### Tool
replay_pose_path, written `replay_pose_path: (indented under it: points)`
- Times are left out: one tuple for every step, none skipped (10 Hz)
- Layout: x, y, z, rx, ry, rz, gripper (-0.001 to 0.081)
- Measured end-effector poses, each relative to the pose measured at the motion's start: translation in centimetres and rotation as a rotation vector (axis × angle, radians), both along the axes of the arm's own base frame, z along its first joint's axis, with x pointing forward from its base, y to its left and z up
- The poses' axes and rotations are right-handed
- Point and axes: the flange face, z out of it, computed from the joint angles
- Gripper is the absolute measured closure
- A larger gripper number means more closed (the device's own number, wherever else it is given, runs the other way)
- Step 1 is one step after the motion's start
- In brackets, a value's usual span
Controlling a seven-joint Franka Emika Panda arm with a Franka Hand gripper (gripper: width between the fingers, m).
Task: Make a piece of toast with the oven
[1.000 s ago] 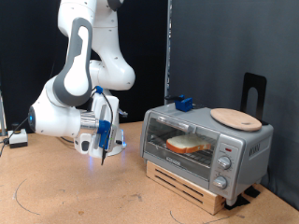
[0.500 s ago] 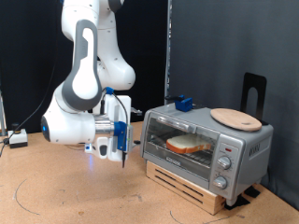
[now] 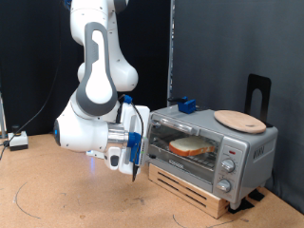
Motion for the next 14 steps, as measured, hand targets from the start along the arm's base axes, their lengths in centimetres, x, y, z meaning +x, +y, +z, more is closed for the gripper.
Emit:
replay_pose_path:
  points:
    - [0.6, 0.4, 0.4, 0.046, -0.003, 0.033, -0.0003]
    - [1.9, 0.8, 0.4, 0.062, -0.014, 0.054, -0.0003]
    - [3.0, 1.4, 0.2, 0.068, -0.011, 0.076, -0.0003]
    - [4.2, 1.9, -0.1, 0.051, 0.020, 0.093, -0.0003]
    - [5.4, 2.4, -0.4, 0.011, 0.052, 0.086, -0.0003]
    - [7.0, 2.8, -0.9, -0.043, 0.064, 0.010, -0.0003]
    - [7.8, 3.1, -1.2, -0.084, 0.074, -0.040, -0.0003]
    - [7.5, 3.3, -1.1, -0.067, 0.074, -0.020, -0.0003]
    - [7.4, 3.6, -0.6, -0.010, 0.057, 0.005, -0.0003]
    - [8.1, 3.8, -0.3, 0.042, 0.015, -0.012, -0.0003]
    - [9.2, 4.2, -0.4, 0.075, -0.040, -0.025, -0.0003]
    - [10.1, 4.6, -0.8, 0.088, -0.072, -0.011, -0.0003]
    - [11.1, 4.9, -1.3, 0.076, -0.082, 0.032, -0.0003]
    - [12.0, 5.3, -1.9, 0.054, -0.091, 0.084, -0.0003]
